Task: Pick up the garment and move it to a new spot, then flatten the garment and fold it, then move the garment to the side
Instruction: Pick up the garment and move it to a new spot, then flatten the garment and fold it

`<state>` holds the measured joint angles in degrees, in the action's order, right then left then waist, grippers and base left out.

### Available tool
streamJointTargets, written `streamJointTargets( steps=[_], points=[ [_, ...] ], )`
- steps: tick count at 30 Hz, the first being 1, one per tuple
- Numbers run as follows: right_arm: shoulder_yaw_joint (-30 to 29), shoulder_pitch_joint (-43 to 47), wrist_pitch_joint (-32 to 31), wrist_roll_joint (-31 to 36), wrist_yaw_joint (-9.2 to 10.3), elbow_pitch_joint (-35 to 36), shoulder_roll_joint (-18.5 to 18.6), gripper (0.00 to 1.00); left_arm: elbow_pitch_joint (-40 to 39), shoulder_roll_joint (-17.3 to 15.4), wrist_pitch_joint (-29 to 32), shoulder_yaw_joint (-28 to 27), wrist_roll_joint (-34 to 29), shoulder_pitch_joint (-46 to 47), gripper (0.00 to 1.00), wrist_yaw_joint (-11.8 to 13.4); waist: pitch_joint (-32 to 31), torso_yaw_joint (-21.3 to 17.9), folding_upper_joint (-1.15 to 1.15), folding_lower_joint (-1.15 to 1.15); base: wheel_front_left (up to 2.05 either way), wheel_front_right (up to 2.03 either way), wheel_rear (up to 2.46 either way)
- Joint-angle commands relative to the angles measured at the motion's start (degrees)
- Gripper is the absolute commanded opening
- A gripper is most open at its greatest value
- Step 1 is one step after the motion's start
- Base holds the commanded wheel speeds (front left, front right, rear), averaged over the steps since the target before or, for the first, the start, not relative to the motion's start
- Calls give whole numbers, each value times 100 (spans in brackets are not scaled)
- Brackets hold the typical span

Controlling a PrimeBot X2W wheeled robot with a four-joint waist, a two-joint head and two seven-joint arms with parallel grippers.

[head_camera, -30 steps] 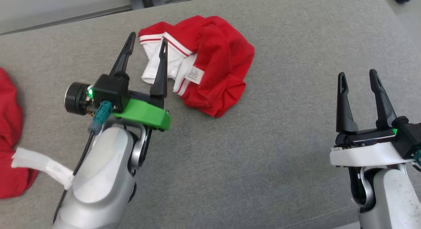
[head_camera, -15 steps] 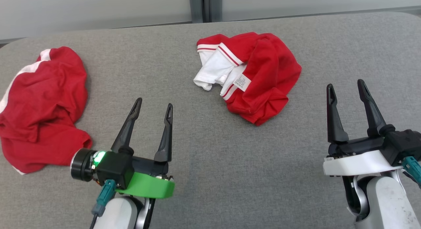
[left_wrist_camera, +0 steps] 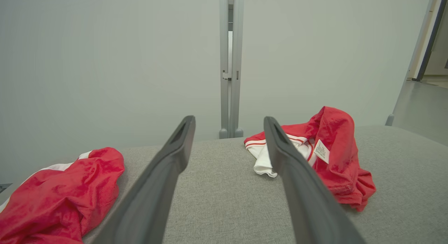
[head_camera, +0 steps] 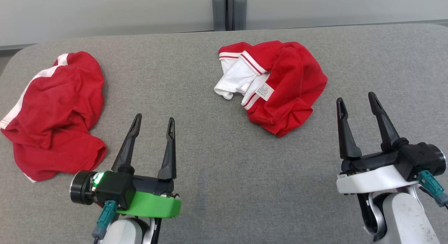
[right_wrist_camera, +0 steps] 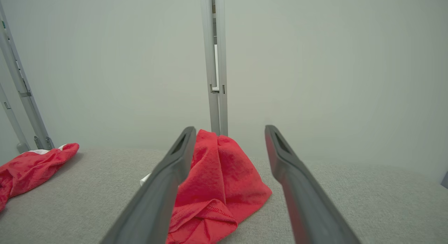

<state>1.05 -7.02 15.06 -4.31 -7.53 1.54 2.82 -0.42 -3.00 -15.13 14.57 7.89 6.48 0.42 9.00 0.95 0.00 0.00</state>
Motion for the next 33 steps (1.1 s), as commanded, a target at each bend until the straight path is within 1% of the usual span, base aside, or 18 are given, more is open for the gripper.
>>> streamJointTargets(
  steps=[1,13,18,24,33],
  points=[
    [5,45,18,-37,8,-21,13,100,14,1,-3,-42,-37,-79,100,-26,2,-23,0,0,0,0,0],
    [-35,49,18,-96,8,-124,12,100,7,10,-3,-62,49,-9,100,63,63,-103,0,0,0,0,0],
    [-58,78,18,-127,8,-353,12,100,16,10,-3,-35,82,39,100,66,122,-73,0,0,0,0,0],
    [182,-93,17,85,8,-569,10,100,67,9,-3,142,114,151,100,54,304,79,0,0,0,0,0],
    [687,-577,18,368,8,-1524,87,100,137,8,-3,311,166,307,100,82,558,504,0,0,0,0,0]
  ],
)
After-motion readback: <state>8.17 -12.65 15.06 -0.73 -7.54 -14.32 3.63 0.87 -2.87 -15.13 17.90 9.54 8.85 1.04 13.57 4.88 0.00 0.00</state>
